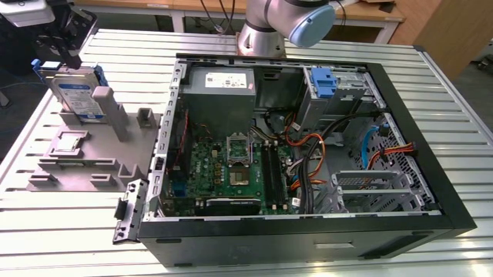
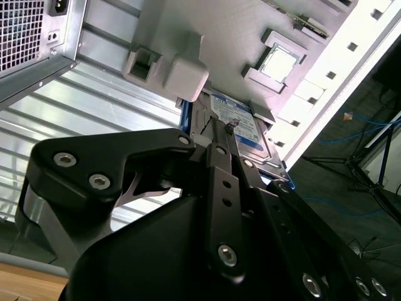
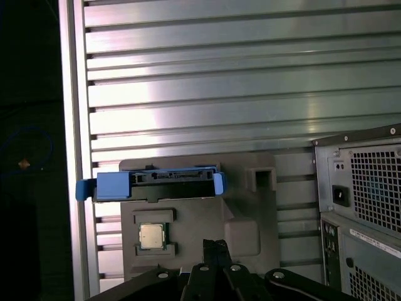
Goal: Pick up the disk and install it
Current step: 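Reach for the disk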
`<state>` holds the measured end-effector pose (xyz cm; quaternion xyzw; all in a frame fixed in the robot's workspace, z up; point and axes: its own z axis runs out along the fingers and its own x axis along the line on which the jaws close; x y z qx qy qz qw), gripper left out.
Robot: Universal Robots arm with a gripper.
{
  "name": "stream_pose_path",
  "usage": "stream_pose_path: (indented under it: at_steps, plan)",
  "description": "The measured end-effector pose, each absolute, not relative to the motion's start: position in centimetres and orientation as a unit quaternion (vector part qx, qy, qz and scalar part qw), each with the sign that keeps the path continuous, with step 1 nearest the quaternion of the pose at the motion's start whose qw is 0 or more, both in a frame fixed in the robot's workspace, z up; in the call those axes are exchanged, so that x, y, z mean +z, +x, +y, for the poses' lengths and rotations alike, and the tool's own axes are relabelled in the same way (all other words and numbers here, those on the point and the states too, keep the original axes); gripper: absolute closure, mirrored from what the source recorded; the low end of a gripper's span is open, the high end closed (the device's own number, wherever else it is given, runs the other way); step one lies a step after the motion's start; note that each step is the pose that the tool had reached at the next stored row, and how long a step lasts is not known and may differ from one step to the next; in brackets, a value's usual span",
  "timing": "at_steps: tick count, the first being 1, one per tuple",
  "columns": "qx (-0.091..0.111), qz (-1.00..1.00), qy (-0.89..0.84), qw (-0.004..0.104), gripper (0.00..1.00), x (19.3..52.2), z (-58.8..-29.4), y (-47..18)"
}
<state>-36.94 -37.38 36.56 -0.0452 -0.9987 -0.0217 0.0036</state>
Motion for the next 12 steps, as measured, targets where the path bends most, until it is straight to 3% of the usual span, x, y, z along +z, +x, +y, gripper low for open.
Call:
stream_pose_path:
  at_steps: [5, 7, 12]
  plan:
    - [-0.022, -0.999, -0.045, 0.004, 0.9, 36.6, -37.4, -36.9]
    - [-0.021, -0.999, -0.048, 0.011, 0.9, 36.5, -37.2, -37.1]
    - [-0.021, -0.998, -0.048, 0.017, 0.9, 36.3, -36.9, -38.2]
